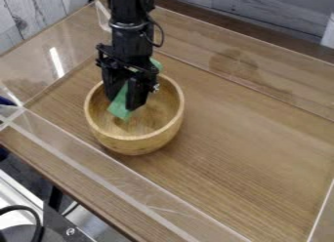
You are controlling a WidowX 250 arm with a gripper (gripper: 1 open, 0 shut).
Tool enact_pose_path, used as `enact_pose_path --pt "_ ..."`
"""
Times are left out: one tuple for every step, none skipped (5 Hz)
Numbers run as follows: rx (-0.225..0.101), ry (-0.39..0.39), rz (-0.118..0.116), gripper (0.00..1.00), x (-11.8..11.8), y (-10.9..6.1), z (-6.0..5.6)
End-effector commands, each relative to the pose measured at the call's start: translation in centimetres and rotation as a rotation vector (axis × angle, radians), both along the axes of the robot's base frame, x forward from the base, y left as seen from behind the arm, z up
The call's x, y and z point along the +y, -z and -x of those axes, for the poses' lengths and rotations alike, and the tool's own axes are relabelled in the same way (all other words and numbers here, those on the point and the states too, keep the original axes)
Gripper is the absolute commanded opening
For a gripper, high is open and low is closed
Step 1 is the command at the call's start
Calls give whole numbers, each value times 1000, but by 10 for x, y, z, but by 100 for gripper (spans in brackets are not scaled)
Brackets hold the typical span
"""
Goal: Put the green block in the brown bowl
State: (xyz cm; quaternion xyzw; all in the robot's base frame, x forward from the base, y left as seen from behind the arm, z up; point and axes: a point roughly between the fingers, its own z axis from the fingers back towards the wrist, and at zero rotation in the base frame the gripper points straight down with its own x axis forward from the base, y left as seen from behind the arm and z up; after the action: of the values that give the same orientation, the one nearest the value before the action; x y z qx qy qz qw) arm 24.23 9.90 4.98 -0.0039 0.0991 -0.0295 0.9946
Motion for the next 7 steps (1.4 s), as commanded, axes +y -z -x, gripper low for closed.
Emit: enact_pose_path --pt "-24 8 -11 0 -1 -6 -5" --pt "-20 9 -10 0 -3 -5 -6" --pt "-17 10 -8 0 -5 -5 -6" --pt "-15 11 -6 0 -7 -5 -6" --pt "-13 12 -5 0 -9 -5 -6" --pt "-11 13 -3 0 -11 -5 -7" --pt "-10 14 -1 0 -13 -5 -7"
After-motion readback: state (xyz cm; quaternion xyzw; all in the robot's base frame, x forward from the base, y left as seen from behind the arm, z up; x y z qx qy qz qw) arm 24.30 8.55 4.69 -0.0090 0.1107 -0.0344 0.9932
